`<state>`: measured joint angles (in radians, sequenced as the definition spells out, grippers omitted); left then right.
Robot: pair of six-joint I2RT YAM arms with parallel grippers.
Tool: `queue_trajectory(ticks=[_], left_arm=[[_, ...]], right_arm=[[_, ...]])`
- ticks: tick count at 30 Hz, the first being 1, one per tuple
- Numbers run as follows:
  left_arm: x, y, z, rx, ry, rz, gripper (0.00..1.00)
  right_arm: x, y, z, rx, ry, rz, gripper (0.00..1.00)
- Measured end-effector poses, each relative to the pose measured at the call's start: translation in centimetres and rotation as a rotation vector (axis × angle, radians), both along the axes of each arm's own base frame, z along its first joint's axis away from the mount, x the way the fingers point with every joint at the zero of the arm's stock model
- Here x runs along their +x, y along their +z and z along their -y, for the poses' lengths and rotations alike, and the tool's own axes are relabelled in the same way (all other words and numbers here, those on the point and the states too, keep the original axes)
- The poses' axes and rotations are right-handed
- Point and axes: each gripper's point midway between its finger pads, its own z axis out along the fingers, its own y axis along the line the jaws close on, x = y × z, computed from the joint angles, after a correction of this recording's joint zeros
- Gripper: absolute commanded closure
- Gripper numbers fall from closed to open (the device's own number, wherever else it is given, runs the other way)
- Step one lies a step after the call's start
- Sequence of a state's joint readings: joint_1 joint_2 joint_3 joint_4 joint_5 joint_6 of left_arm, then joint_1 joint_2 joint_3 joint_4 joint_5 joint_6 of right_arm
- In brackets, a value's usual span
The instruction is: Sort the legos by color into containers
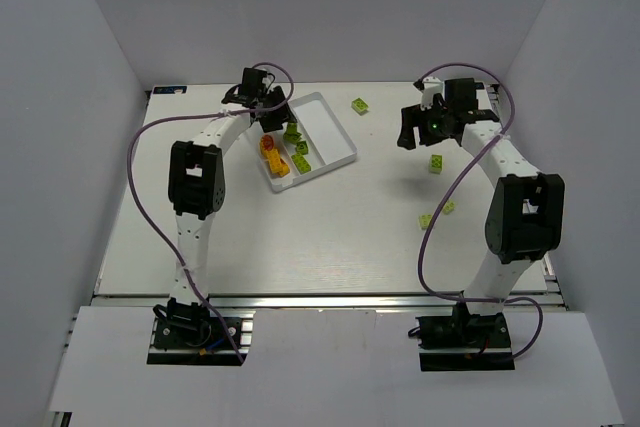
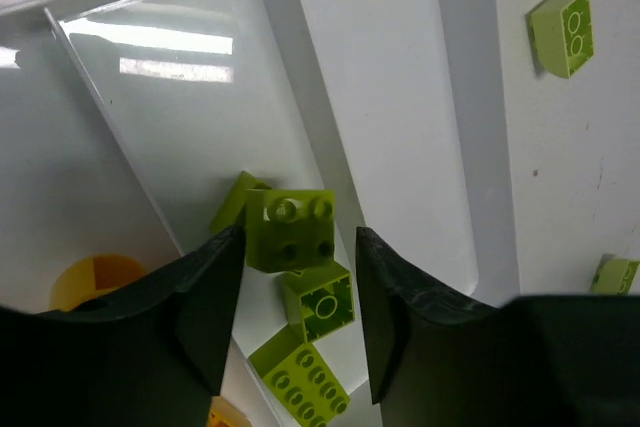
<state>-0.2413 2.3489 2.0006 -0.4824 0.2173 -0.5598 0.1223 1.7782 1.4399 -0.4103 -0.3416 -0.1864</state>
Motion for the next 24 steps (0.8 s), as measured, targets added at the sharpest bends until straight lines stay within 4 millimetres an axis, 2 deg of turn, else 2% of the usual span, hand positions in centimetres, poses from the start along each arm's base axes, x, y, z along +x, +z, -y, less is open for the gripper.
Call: queue_trajectory(ticks=[4, 8, 13, 15, 18, 24], left_arm=[[1.2, 0.7, 0.1, -0.010, 0.008, 0.021, 0.30], [1.7, 1.6, 0.3, -0.021, 0.014, 0.039, 0.30], [1.3, 2.6, 0.1, -0.023, 0.013, 0.056, 0.40], [-0.2, 3.4, -0.4, -0.022, 0.015, 0.052, 0.41], [-3.5, 6.3, -1.4, -0.026, 0.012, 0.085, 0.32], [-11.3, 14.9, -3.7, -0.062, 0.010, 0.276, 0.24]], right_arm=[[0.4, -0.5, 1.4, -0.005, -0.065, -0.019, 0.20], [0.5, -0.9, 2.5, -0.011, -0.114, -0.034, 0.20], [0.7, -2.0, 4.3, -0.045, -0.219, -0.058, 0.26], [0.9, -2.4, 5.1, -0.065, -0.271, -0.064, 0.26], [1.4, -3.9, 6.8, -0.122, -0.371, -0.085, 0.26], [1.4, -8.6, 9.5, -0.249, -0.490, -0.165, 0.26]])
